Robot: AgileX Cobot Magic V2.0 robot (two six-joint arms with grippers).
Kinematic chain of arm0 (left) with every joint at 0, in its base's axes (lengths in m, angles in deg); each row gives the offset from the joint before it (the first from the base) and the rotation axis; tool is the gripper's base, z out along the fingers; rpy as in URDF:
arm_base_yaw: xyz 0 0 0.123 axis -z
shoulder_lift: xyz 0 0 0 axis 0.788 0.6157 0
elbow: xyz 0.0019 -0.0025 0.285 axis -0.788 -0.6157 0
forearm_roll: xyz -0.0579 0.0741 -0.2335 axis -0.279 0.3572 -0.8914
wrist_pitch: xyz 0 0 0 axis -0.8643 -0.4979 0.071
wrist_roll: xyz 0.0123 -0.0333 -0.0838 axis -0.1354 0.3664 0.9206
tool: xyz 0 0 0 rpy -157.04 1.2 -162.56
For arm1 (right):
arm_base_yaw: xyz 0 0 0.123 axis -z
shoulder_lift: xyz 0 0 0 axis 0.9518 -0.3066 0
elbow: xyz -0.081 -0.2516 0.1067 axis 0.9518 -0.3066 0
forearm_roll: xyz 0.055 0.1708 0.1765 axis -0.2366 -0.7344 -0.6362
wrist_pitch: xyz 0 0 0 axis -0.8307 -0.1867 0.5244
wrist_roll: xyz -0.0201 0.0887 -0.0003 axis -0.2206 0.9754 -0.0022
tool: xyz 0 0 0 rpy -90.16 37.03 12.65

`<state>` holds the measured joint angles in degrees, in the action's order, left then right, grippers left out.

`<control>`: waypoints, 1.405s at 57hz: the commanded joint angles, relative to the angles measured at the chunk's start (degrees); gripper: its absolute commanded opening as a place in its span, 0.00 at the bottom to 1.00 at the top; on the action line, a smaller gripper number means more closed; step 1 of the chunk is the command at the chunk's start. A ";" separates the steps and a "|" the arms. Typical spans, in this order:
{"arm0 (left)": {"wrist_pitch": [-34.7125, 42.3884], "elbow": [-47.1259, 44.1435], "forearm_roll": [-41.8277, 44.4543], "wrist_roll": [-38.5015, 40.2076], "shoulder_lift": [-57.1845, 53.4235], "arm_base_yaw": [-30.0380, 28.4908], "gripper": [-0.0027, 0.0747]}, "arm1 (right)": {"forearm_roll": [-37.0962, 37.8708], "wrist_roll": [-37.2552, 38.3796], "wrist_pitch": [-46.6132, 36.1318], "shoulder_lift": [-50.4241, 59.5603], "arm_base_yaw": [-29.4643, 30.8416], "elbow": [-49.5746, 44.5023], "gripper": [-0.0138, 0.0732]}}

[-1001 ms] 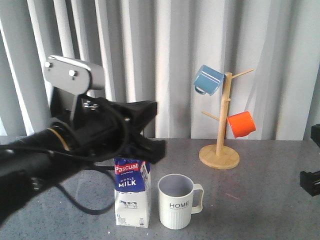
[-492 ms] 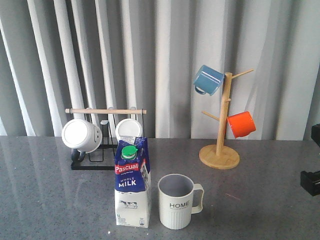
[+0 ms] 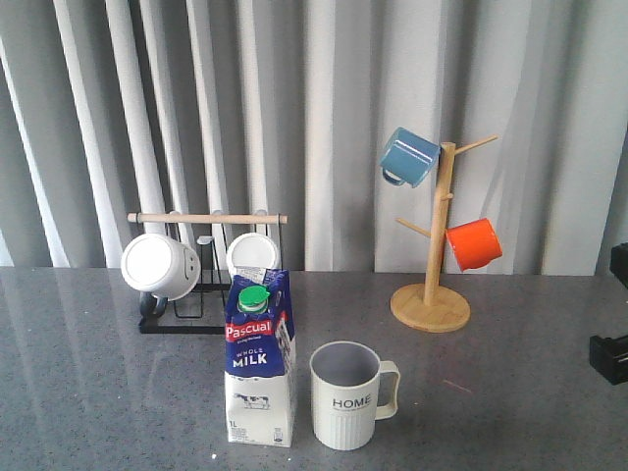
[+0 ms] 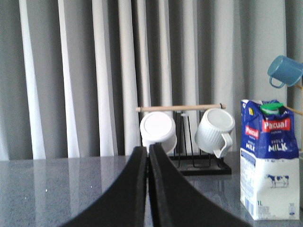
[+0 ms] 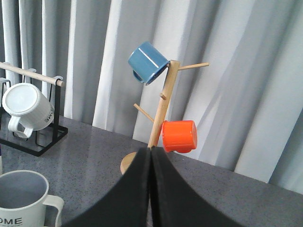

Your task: Place milk next to cup

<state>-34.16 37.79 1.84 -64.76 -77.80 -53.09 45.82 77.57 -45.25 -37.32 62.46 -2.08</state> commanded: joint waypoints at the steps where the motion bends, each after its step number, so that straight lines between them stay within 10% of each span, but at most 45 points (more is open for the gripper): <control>1: -4.05 1.08 2.30 3.72 -2.26 0.88 0.03 | 0.26 -0.11 -3.97 0.50 -0.02 1.92 0.15; 33: -15.98 1.09 -7.44 -12.74 -6.50 8.83 0.03 | 0.26 -0.11 -3.78 0.50 -0.03 1.92 0.15; 80: -16.17 1.29 -9.20 -13.69 -6.44 8.63 0.03 | 0.26 -0.11 -3.72 0.50 -0.03 1.92 0.15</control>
<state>-54.07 37.79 -6.77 -78.46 -83.53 -44.54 45.82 77.57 -45.07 -37.32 62.46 -2.08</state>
